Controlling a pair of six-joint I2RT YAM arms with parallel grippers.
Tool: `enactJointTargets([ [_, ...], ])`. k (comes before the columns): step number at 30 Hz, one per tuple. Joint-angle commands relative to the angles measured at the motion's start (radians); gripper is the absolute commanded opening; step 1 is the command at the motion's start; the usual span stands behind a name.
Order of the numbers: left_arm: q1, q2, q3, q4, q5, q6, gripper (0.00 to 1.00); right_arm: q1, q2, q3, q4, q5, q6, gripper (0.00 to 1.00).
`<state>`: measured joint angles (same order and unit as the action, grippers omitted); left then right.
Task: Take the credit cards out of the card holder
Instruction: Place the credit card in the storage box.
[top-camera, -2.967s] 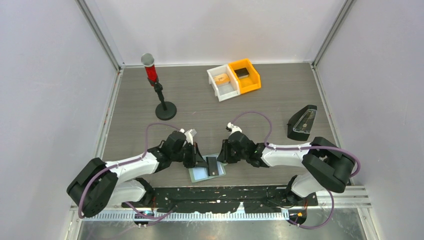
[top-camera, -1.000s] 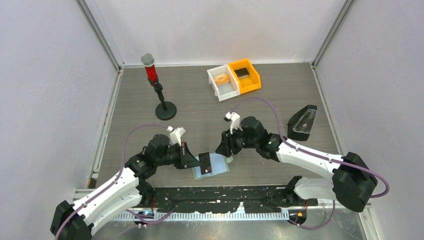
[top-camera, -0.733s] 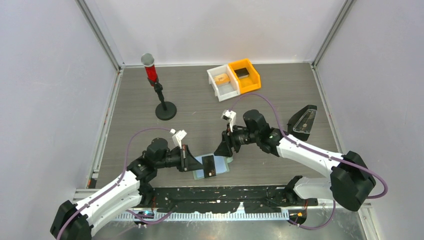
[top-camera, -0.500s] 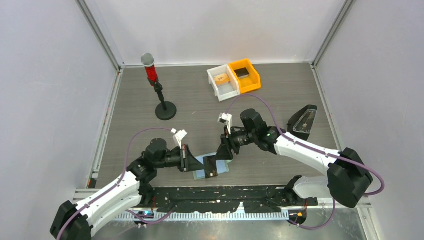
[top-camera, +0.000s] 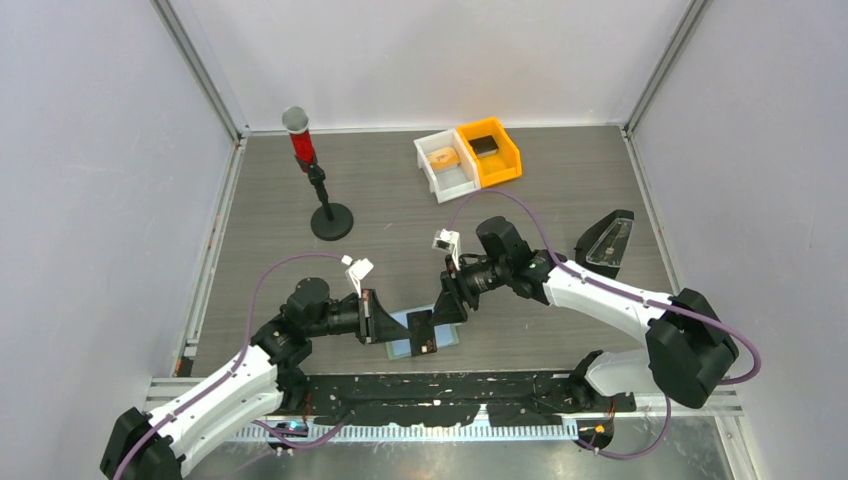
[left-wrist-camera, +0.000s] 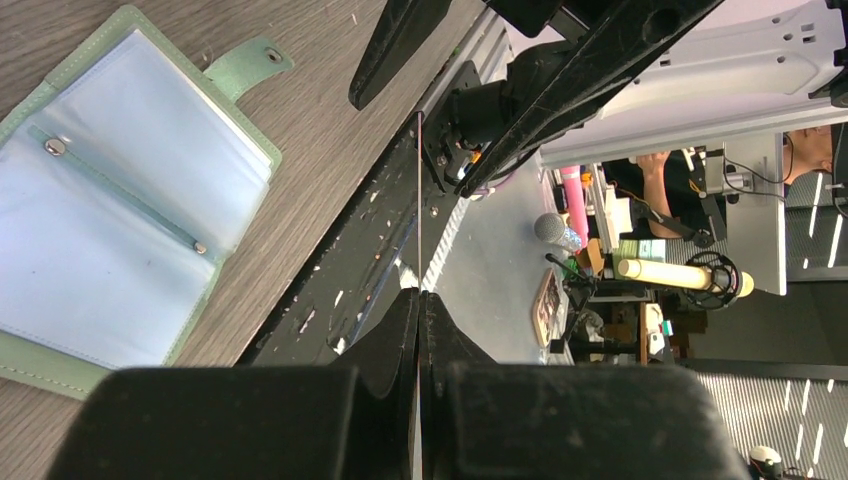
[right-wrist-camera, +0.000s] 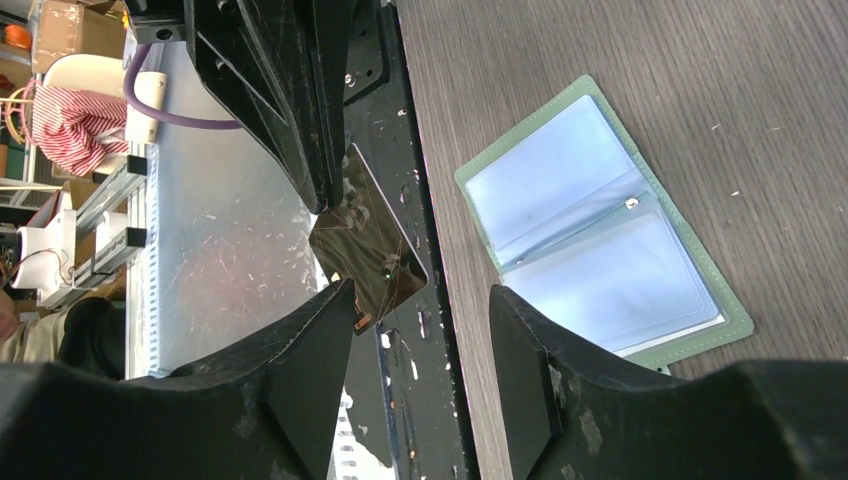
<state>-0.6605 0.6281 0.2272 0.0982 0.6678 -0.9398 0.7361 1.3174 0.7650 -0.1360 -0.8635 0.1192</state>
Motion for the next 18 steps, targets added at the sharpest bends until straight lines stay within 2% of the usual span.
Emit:
enactJointTargets([
  [1, 0.003, 0.001, 0.007, 0.052, 0.037, 0.002, 0.00, -0.004, -0.006, 0.026, 0.055, -0.040, 0.012, 0.58],
  [7, 0.003, 0.010, 0.000, 0.084, 0.042, -0.006, 0.00, -0.004, 0.003, 0.026, 0.072, -0.044, 0.019, 0.57],
  [11, 0.003, 0.013, -0.005, 0.098, 0.046, -0.011, 0.00, -0.004, 0.007, 0.019, 0.112, -0.062, 0.039, 0.48],
  [15, 0.004, 0.015, -0.005, 0.098, 0.044, -0.011, 0.00, -0.004, 0.003, 0.006, 0.157, -0.068, 0.063, 0.33],
  [18, 0.003, 0.022, -0.004, 0.098, 0.042, -0.009, 0.00, -0.005, -0.003, -0.008, 0.190, -0.071, 0.093, 0.14],
])
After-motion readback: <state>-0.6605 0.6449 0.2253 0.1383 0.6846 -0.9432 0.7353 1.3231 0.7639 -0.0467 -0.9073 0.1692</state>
